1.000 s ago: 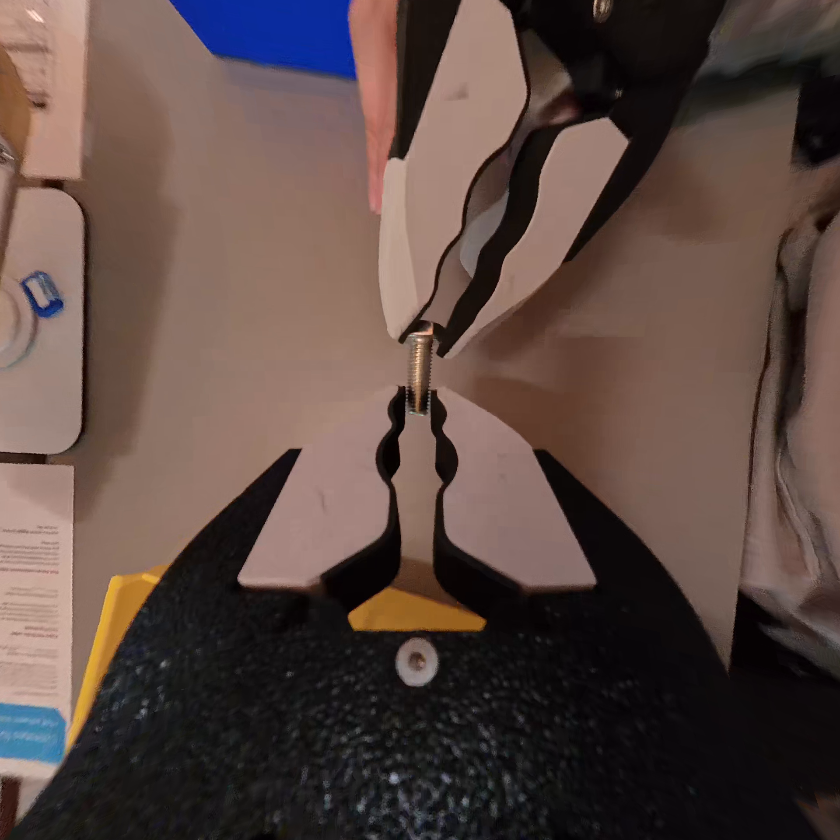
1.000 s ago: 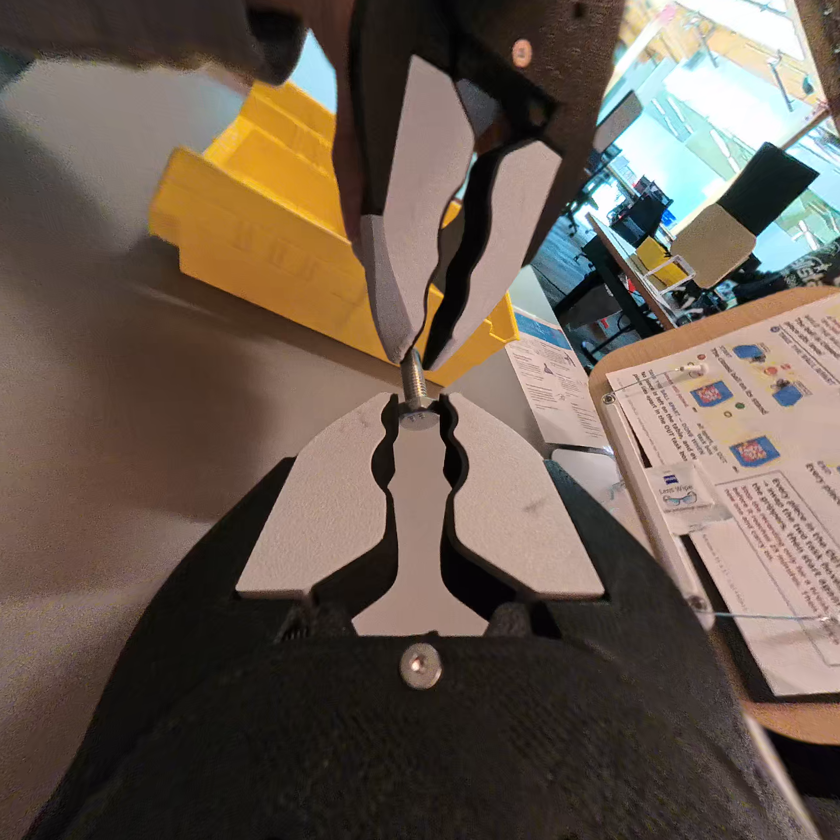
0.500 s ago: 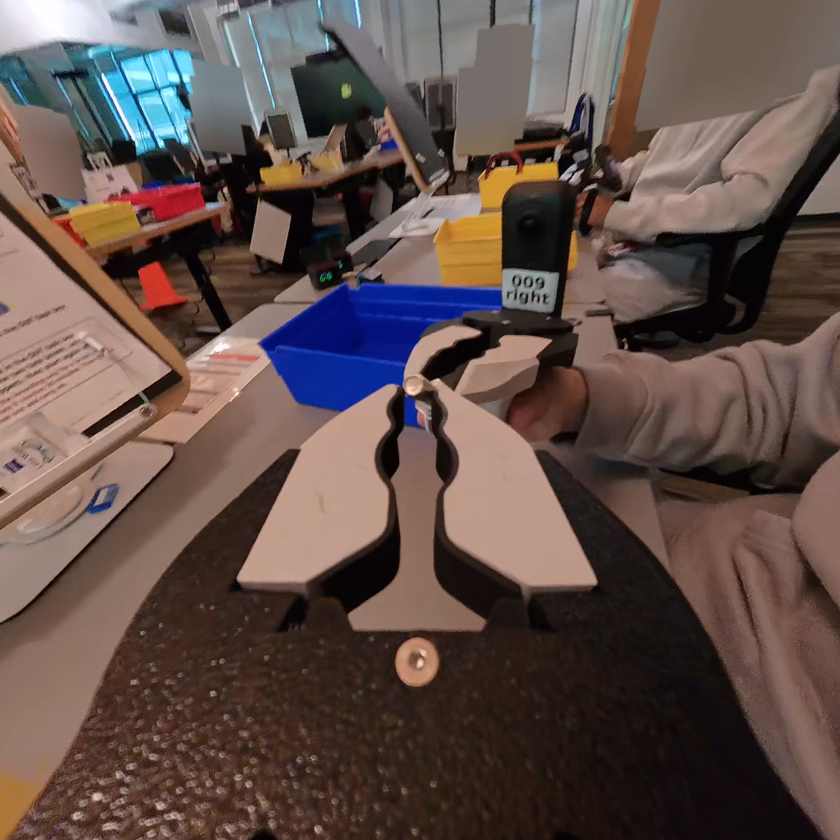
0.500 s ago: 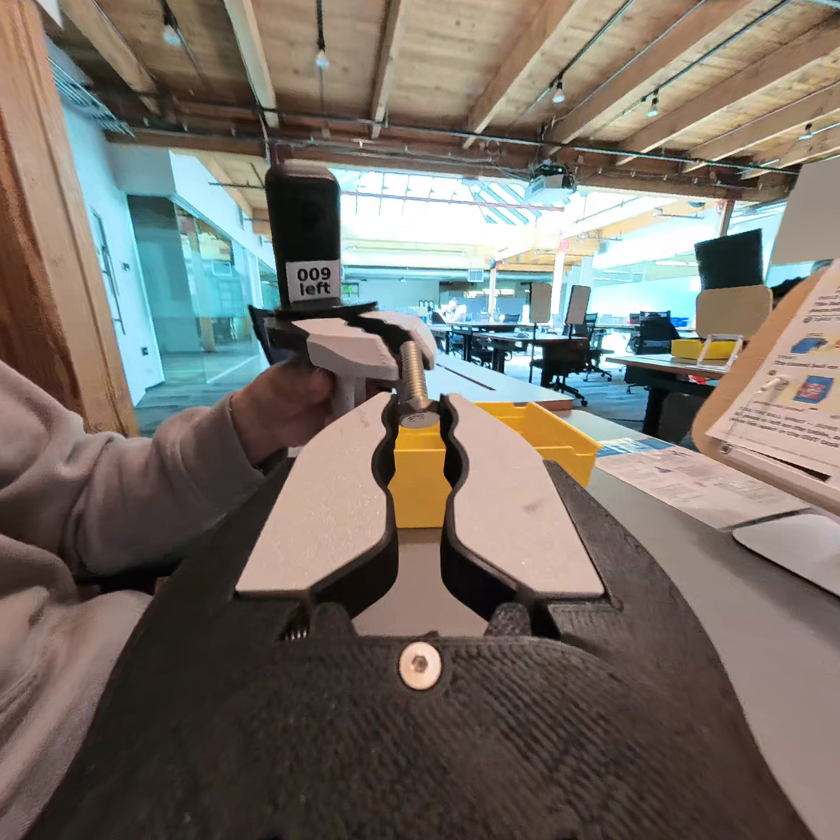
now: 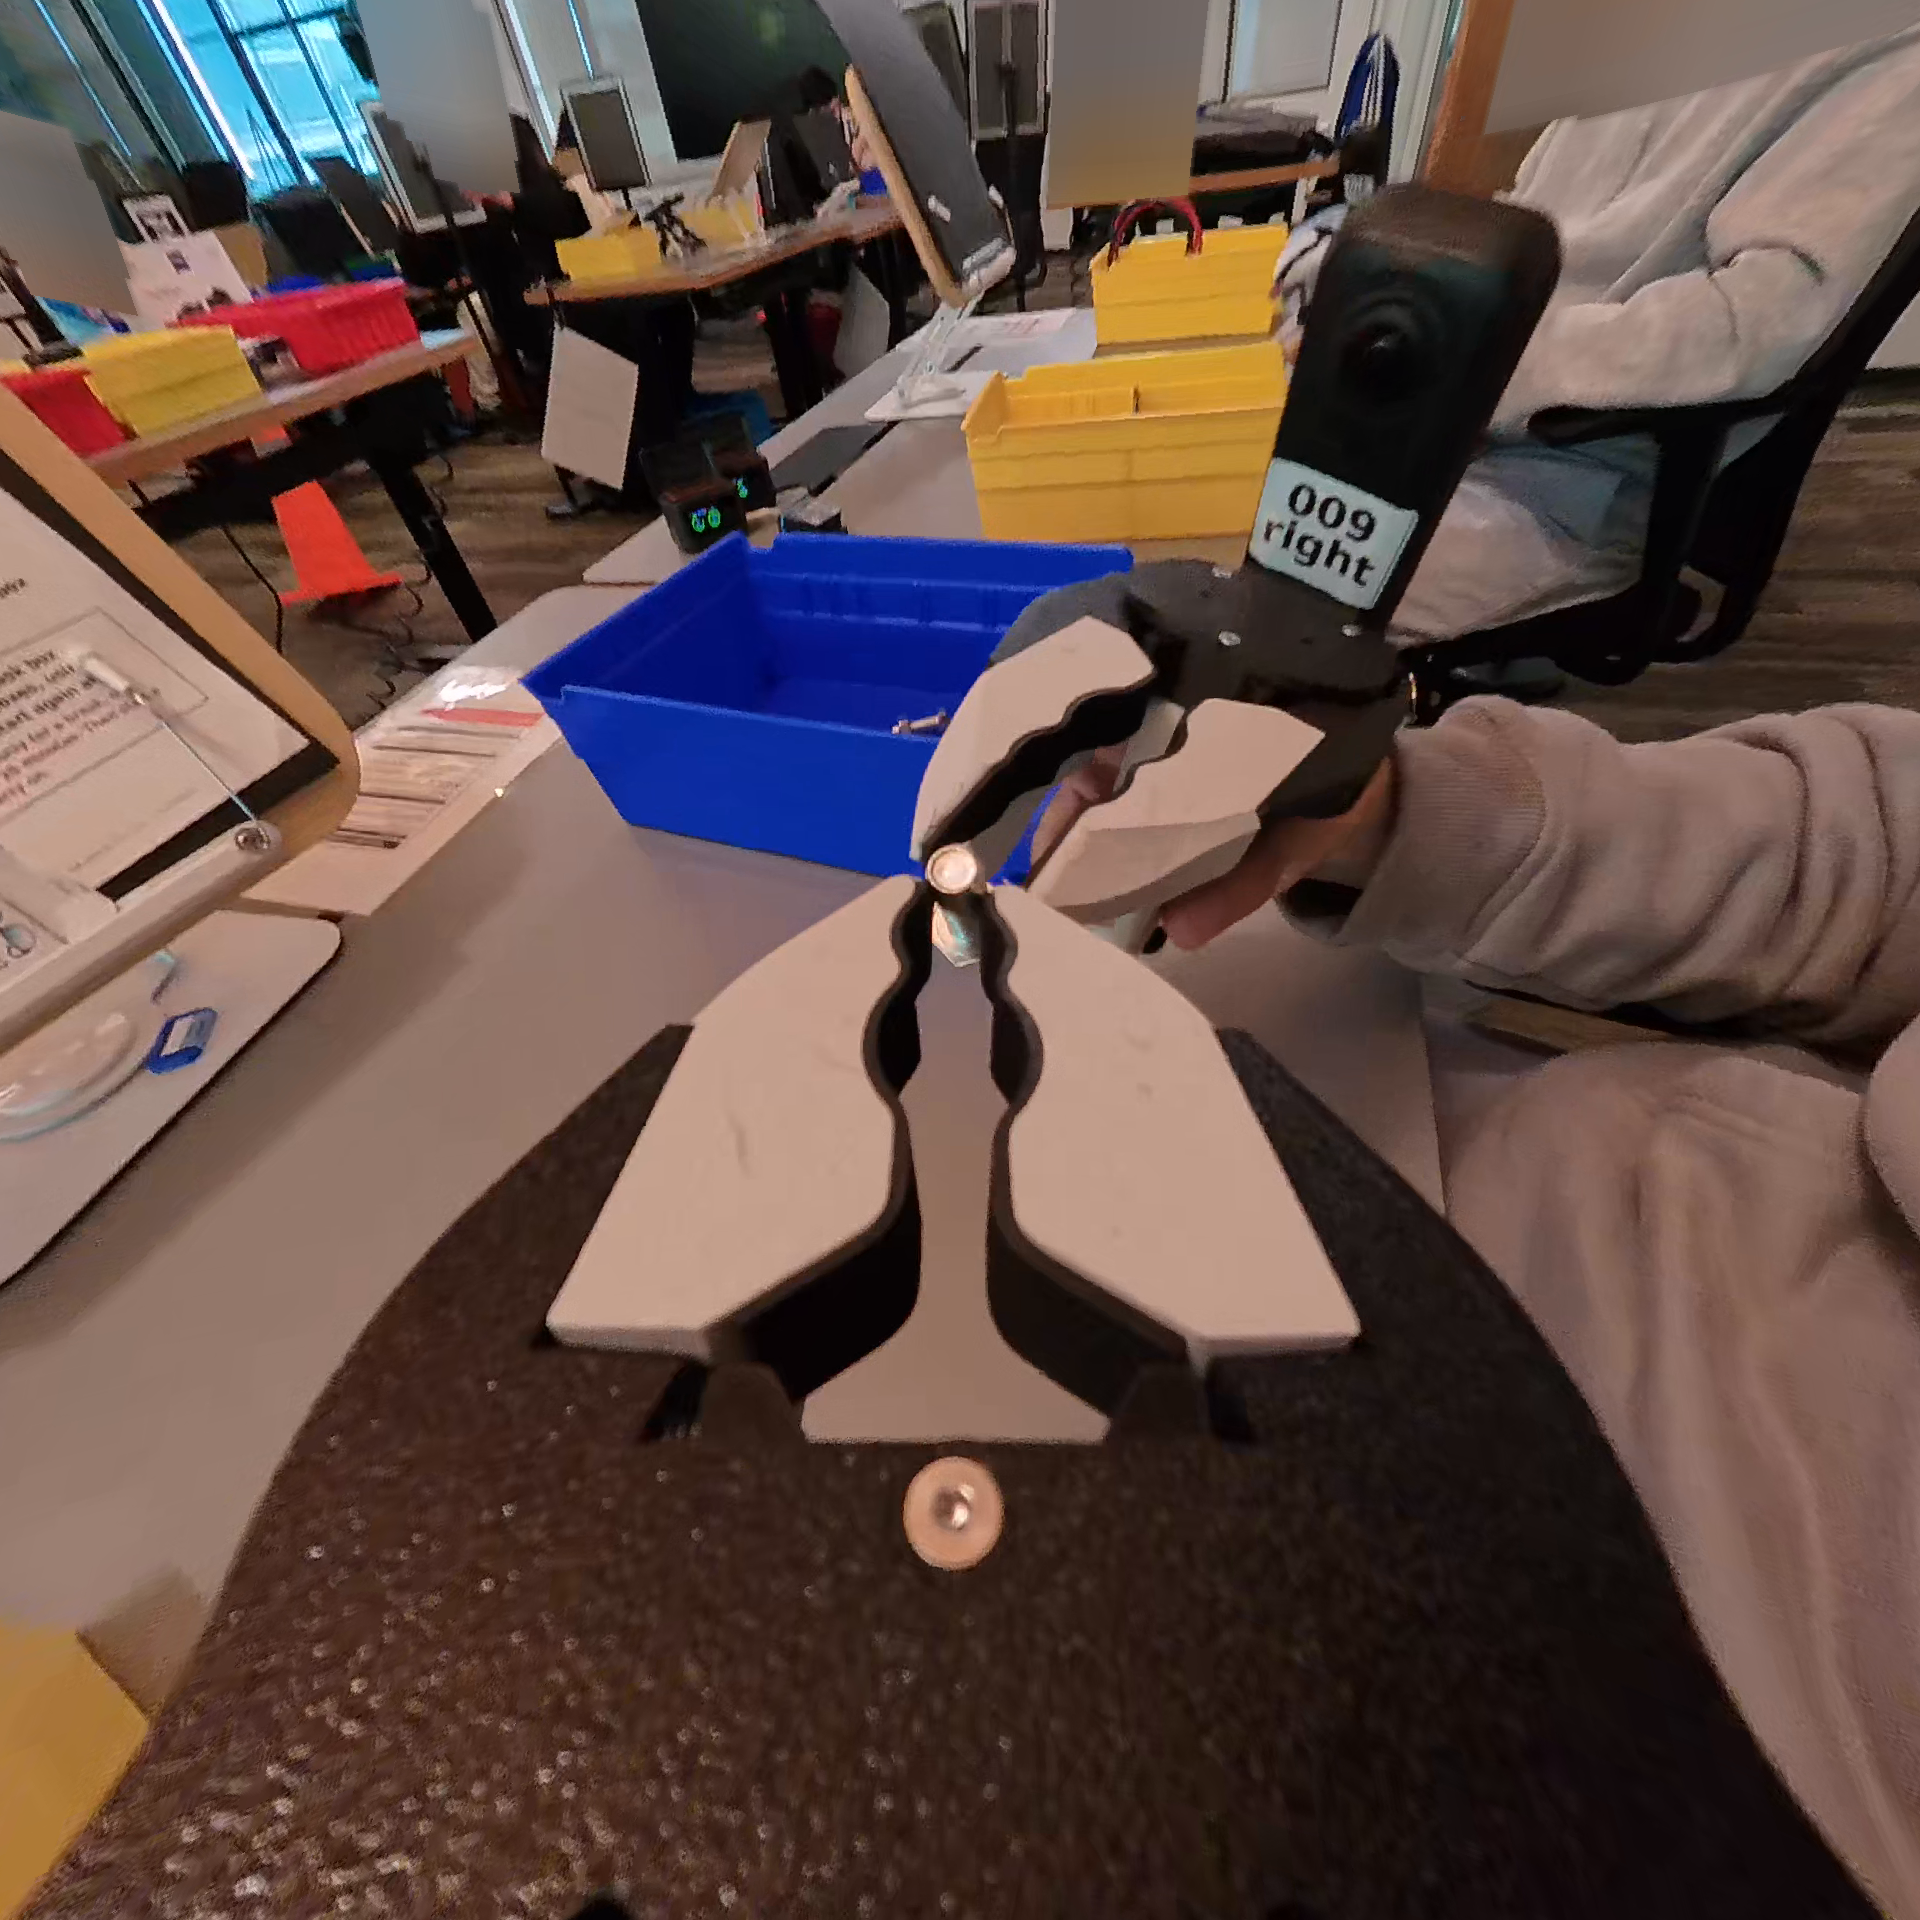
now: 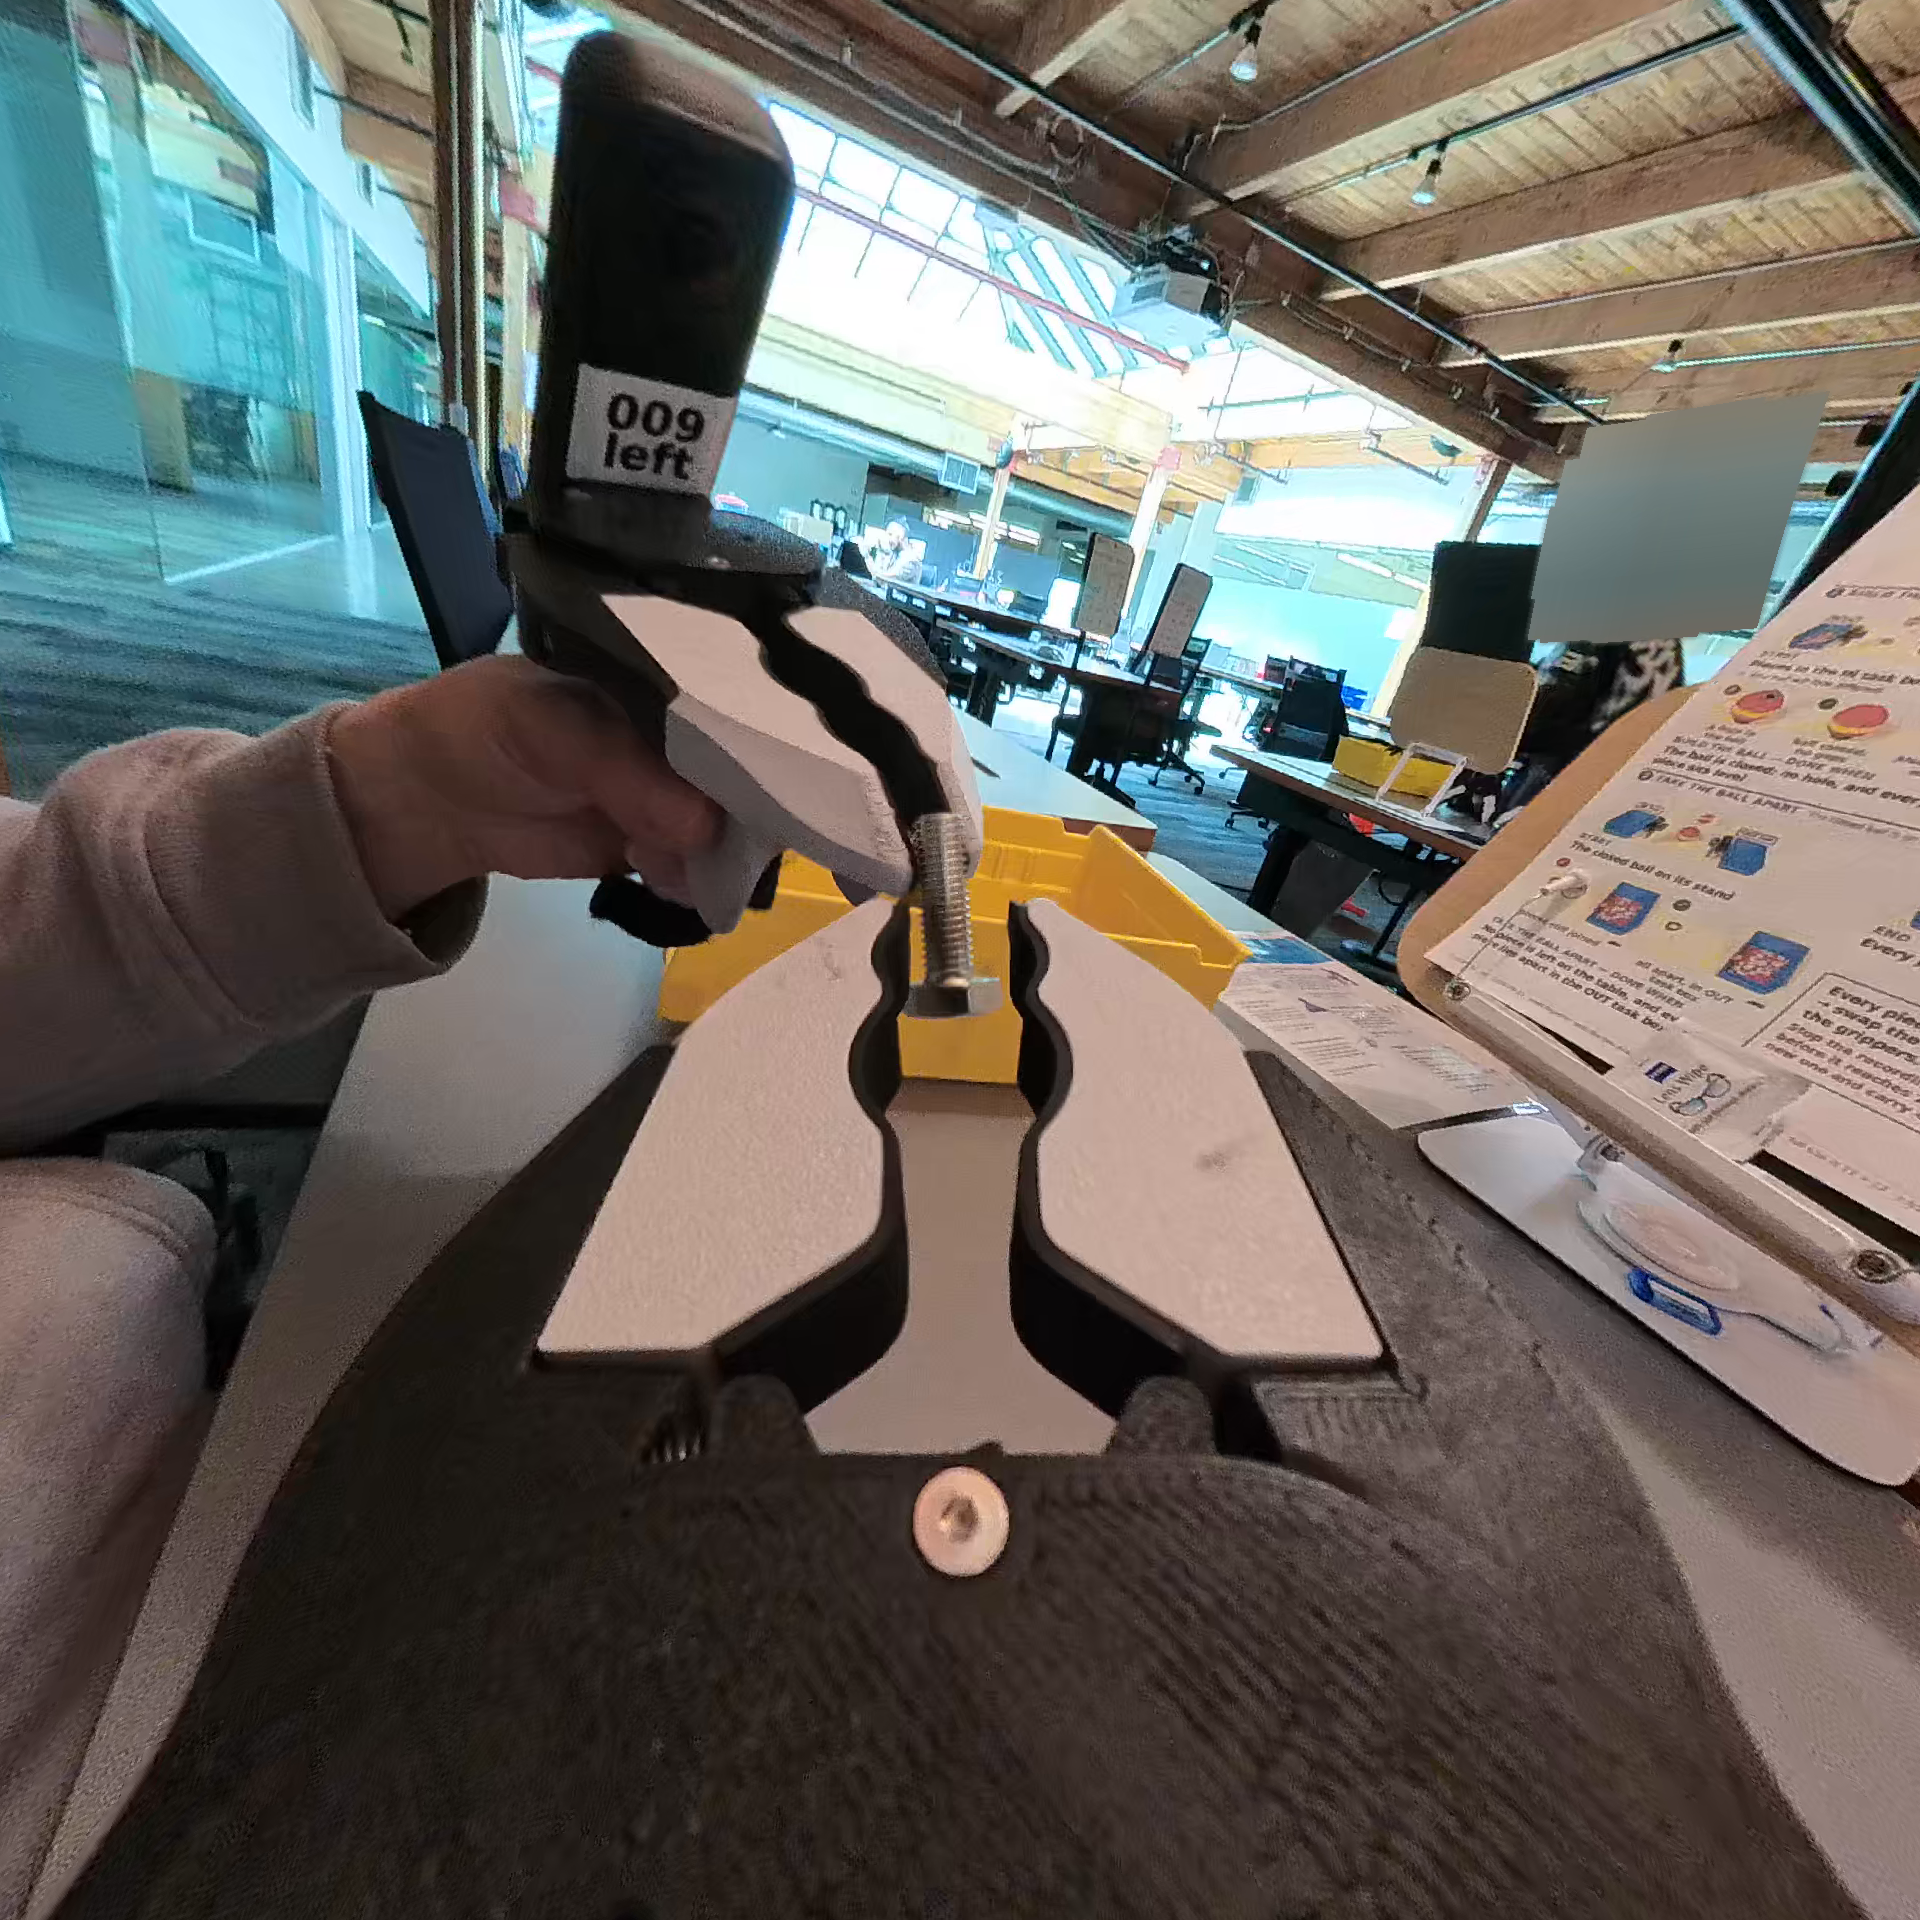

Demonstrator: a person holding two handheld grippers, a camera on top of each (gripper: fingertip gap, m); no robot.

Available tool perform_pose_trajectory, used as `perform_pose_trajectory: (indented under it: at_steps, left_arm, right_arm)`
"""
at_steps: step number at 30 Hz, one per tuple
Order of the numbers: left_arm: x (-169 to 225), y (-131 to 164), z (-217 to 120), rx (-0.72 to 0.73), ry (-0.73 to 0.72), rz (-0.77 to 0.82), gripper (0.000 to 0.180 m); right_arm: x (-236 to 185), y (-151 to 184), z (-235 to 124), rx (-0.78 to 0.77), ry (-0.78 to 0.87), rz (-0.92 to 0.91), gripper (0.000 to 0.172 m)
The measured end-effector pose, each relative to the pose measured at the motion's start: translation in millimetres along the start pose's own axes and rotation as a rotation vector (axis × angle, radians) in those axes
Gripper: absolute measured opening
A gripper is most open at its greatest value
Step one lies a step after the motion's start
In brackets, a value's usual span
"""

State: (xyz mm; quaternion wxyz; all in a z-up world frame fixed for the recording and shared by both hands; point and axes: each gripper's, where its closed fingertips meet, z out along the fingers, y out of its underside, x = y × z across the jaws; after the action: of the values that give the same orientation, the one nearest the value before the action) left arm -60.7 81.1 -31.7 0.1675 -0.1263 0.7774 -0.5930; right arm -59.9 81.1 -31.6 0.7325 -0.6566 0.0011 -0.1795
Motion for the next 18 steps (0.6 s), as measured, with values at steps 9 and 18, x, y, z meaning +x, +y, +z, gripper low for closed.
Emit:
perform_pose_trajectory:
  at_steps: [9,18]
  left_arm:
    - [-9,26,4,-0.161,-0.059,-0.001,0.008]
    - [-69,34,-113,-0.34,-0.378,-0.072,0.029]
  right_arm:
    - [0,38,12,-0.159,0.015,-0.096,0.009]
    - [17,66,7,-0.062,0.1,0.044,0.009]
